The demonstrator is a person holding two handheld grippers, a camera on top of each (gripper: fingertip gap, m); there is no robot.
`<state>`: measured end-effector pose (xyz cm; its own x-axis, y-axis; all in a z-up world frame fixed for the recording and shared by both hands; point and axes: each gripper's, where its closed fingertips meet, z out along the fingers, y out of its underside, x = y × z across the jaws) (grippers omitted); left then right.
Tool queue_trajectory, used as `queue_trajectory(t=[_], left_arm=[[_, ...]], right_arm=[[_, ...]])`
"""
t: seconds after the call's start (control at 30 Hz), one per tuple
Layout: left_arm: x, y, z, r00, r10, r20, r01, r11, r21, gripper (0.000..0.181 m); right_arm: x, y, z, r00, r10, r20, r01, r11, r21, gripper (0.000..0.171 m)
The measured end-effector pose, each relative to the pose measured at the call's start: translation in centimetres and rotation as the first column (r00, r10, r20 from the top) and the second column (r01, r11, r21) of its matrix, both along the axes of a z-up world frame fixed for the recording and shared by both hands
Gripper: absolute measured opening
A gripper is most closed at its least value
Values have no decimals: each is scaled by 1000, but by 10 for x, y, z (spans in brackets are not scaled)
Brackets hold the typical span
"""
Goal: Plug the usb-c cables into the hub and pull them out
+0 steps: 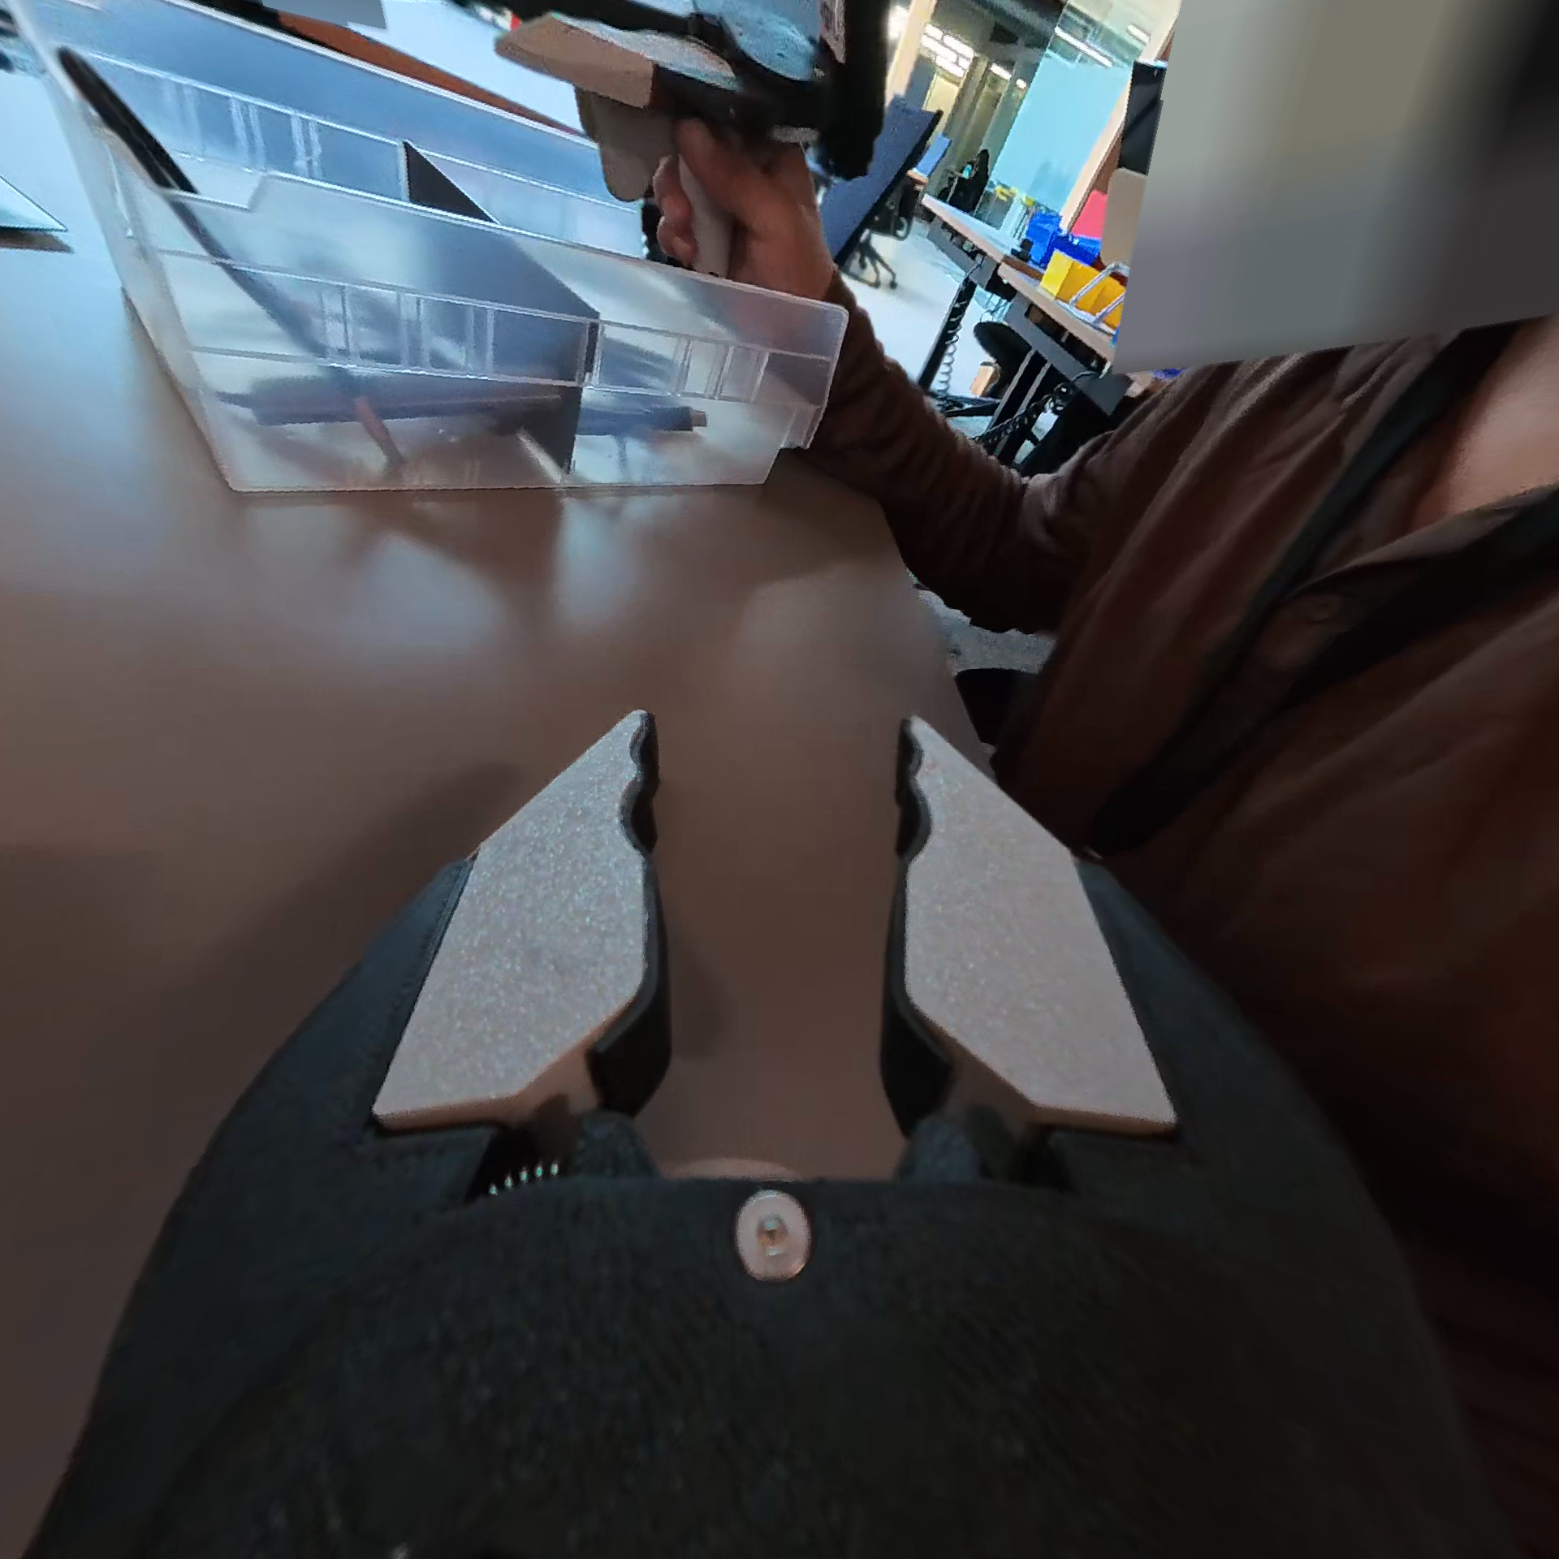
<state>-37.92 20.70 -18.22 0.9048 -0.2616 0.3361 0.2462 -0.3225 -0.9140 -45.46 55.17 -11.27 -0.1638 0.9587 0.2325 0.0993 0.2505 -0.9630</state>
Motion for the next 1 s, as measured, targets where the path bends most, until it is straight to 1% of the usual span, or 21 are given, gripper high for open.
queue_trajectory(t=[0.07, 0.13, 0.2, 0.27, 0.3, 0.33, 0.37, 0.43, 0.5, 0.6, 0.63, 0.7, 0.77, 0.83, 0.9, 1.0], left_arm=[[1, 2, -1, 999, 35, -32, -35, 999, -7, 53], [3, 3, -1, 996, 82, -35, -83, 997, -9, 54], [6, 1, 3, 989, 148, -23, -149, 989, -5, 60], [18, -9, 11, 984, 179, -11, -179, 983, 28, 62], [23, -17, 15, 981, 196, -6, -195, 980, 43, 64], [26, -27, 19, 974, 226, -3, -226, 973, 53, 68], [26, -39, 22, 962, 274, -6, -274, 961, 49, 70], [23, -69, 25, 922, 387, -24, -387, 922, 32, 75], [20, -103, 31, 869, 494, -36, -492, 869, 40, 75], [12, -149, 32, 773, 633, -40, -631, 774, 42, 71], [11, -159, 30, 758, 651, -33, -650, 759, 43, 71], [12, -169, 25, 753, 658, 3, -657, 752, 47, 68], [14, -172, 18, 763, 646, 33, -647, 762, 36, 67], [17, -172, 8, 772, 636, 7, -636, 771, 17, 66], [17, -172, -4, 765, 642, -47, -643, 765, -19, 65], [21, -167, -4, 787, 613, -71, -616, 787, -23, 63]], right_arm=[[2, 2, 4, 1000, 17, -26, -19, 999, -50, 48], [9, 3, 14, 995, 37, -92, -47, 994, -100, 50], [19, 6, 25, 982, 36, -183, -61, 989, -132, 49], [34, 12, 35, 964, 22, -265, -59, 989, -135, 46], [41, 16, 38, 959, 3, -282, -42, 990, -131, 45], [48, 19, 40, 959, -18, -282, -21, 991, -135, 50], [55, 18, 41, 964, -22, -267, -16, 990, -139, 56], [69, 9, 37, 978, -6, -209, -19, 993, -117, 59], [82, 0, 30, 988, -3, -152, -12, 995, -97, 66], [99, -16, 23, 995, 47, -91, -58, 990, -126, 65], [103, -19, 22, 995, 57, -81, -68, 987, -144, 64], [107, -20, 20, 996, 46, -73, -57, 986, -157, 61], [106, -18, 21, 998, 23, -59, -32, 987, -160, 58], [100, -23, 26, 999, 39, -17, -41, 987, -155, 55], [88, -33, 30, 995, 77, 63, -70, 991, -112, 49], [57, -51, 28, 963, 136, 233, -144, 989, 19, 48]])
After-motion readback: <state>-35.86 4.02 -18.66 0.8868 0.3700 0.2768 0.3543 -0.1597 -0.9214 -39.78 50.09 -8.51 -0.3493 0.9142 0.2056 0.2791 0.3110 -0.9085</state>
